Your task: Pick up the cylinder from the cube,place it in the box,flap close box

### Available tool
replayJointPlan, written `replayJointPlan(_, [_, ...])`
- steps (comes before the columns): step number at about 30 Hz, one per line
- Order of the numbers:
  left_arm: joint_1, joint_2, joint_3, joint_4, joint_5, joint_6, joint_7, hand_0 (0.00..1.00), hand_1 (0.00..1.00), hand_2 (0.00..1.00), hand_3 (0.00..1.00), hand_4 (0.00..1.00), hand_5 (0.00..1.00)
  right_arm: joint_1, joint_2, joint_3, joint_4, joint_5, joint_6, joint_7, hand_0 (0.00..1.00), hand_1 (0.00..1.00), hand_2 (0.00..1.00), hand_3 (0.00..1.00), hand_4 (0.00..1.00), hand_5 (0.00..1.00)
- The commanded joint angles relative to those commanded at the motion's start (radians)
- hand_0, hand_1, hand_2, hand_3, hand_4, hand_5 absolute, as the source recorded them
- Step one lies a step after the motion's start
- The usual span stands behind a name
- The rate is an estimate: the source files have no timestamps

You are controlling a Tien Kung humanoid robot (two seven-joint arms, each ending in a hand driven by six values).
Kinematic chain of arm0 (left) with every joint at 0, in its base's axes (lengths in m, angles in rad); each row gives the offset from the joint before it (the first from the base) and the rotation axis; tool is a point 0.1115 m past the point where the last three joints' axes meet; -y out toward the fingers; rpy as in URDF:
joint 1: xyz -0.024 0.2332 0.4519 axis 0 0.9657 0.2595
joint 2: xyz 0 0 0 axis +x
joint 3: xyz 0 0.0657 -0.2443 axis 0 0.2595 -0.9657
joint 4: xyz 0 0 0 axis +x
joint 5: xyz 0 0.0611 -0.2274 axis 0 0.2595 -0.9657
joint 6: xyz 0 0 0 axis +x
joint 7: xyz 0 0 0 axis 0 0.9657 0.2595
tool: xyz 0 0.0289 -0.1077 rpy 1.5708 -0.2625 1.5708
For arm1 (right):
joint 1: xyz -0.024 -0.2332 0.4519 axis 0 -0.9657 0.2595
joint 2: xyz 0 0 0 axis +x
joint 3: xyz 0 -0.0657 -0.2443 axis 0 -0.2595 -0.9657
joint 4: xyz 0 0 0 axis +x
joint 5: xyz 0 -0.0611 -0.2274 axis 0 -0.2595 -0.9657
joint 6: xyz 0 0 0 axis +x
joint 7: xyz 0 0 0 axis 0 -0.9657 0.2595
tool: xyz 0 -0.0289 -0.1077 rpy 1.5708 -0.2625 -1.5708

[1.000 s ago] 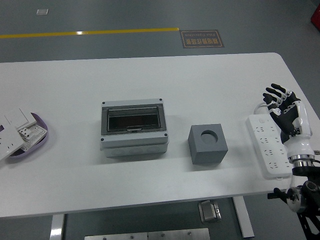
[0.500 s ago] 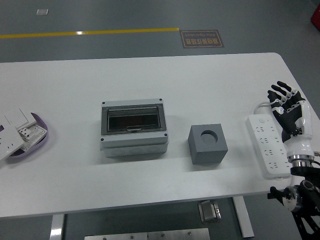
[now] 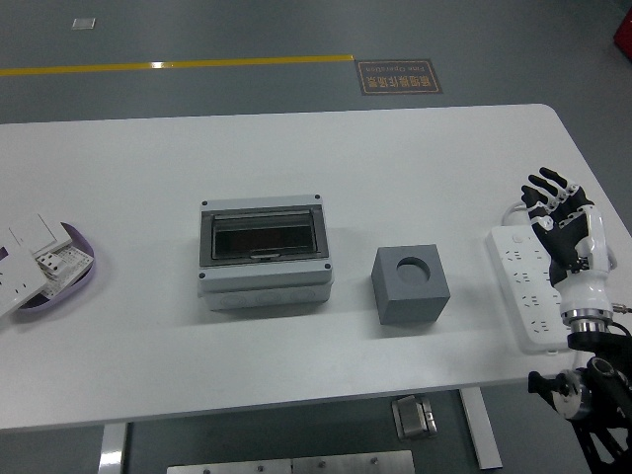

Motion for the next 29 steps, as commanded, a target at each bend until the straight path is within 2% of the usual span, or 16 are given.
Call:
replayJointPlan(19, [0.011, -0.007, -0.013, -0.003, 0.003, 0.001, 0.007, 0.6, 0.585, 0.558, 0.595, 0.661, 0.216, -0.001, 0.007, 0.013, -0.013, -0.012, 0.005, 0.005, 0.668, 0.637, 0.628, 0.639, 0.77, 0.221])
replayJointPlan(29, [0.007, -0.015, -0.025, -0.002, 0.006, 0.001, 0.006, 0.6, 0.584, 0.558, 0.596, 0.661, 0.215, 0.028, 0.017, 0.02, -0.032, -0.024, 0.026, 0.001, 0.667, 0.633, 0.628, 0.639, 0.768, 0.222])
